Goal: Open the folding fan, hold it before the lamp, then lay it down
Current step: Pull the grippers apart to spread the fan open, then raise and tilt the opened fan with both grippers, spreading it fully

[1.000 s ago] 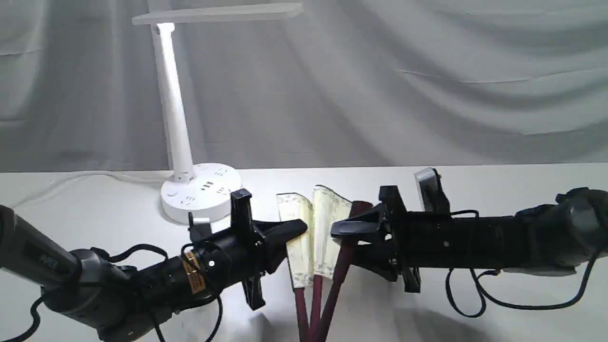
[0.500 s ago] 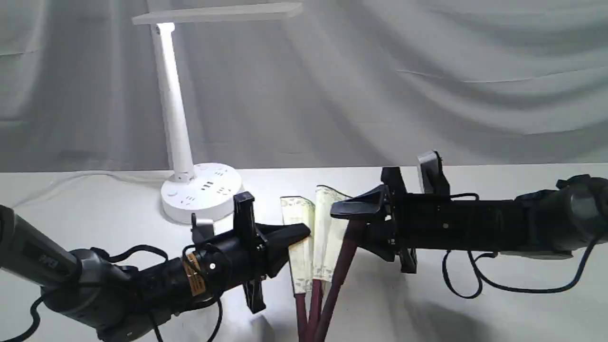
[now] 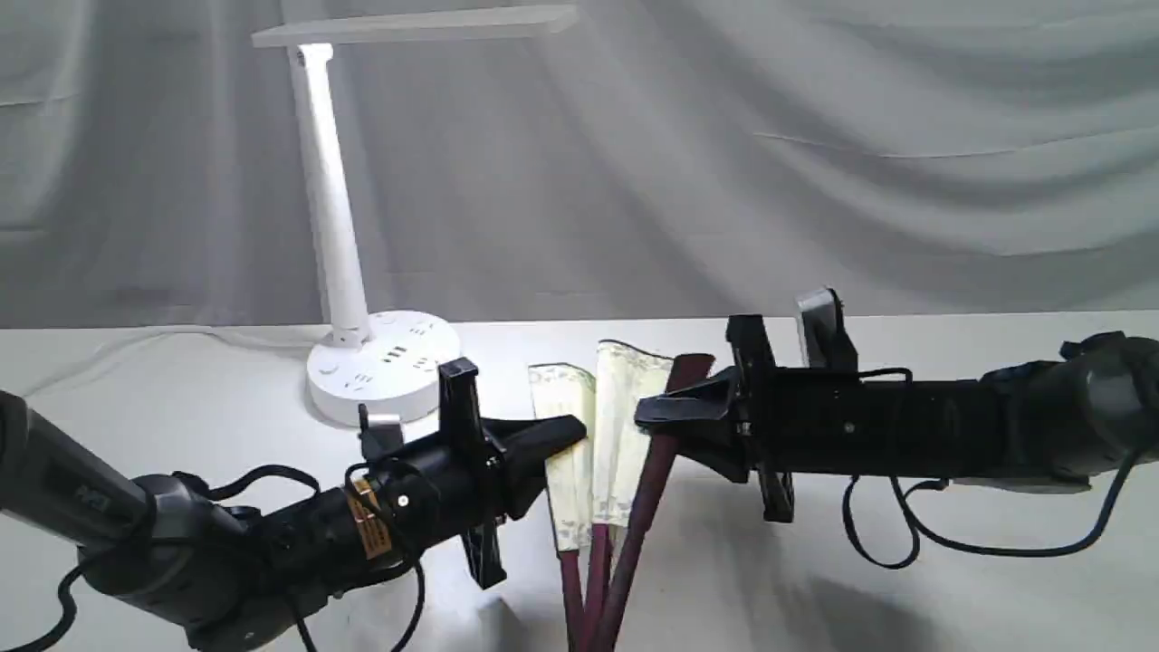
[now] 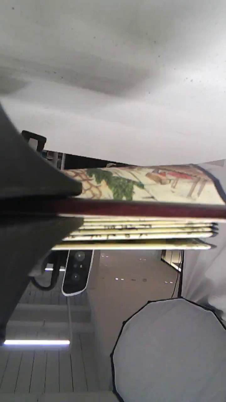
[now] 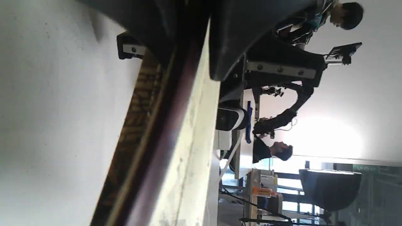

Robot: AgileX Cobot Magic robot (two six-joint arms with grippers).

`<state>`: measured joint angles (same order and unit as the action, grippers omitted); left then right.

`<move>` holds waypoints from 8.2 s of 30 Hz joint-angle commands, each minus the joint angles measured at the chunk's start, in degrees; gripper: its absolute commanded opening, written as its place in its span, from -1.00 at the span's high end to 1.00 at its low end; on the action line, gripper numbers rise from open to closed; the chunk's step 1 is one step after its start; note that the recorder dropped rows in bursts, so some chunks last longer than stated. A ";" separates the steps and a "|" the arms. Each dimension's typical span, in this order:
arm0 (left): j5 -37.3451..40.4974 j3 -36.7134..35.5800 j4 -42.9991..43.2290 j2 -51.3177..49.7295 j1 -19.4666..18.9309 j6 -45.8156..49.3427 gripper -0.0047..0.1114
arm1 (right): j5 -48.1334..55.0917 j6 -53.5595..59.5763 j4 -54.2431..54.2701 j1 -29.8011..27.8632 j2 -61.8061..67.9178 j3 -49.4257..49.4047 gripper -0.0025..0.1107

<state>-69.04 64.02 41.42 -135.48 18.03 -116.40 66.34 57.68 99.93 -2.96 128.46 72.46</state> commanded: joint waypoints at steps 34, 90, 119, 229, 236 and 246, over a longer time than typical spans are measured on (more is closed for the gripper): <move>-0.92 0.18 -10.28 6.14 0.26 1.32 0.92 | 3.62 0.33 0.02 -0.42 -0.08 0.29 0.96; -0.92 -12.33 -44.33 16.53 4.91 18.34 0.92 | 3.62 -3.59 -0.77 -17.06 -3.58 0.29 0.96; -0.92 -14.46 -51.35 19.33 4.91 22.25 0.92 | 3.62 -3.70 0.02 -17.06 -4.20 0.29 0.96; -0.92 -14.36 -94.85 28.83 12.57 32.48 0.92 | 0.97 -12.79 0.02 -23.39 -19.69 1.28 0.96; -0.92 -14.36 -94.44 28.83 11.55 32.48 0.92 | 0.11 -13.10 0.02 -22.17 -19.69 4.25 0.96; -0.92 -13.40 -93.22 29.58 10.54 32.48 0.92 | -0.45 -13.22 0.02 -22.17 -19.56 4.29 0.96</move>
<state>-66.05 50.25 -46.69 -107.38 29.98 -81.37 70.53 42.51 99.78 -24.05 109.06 76.42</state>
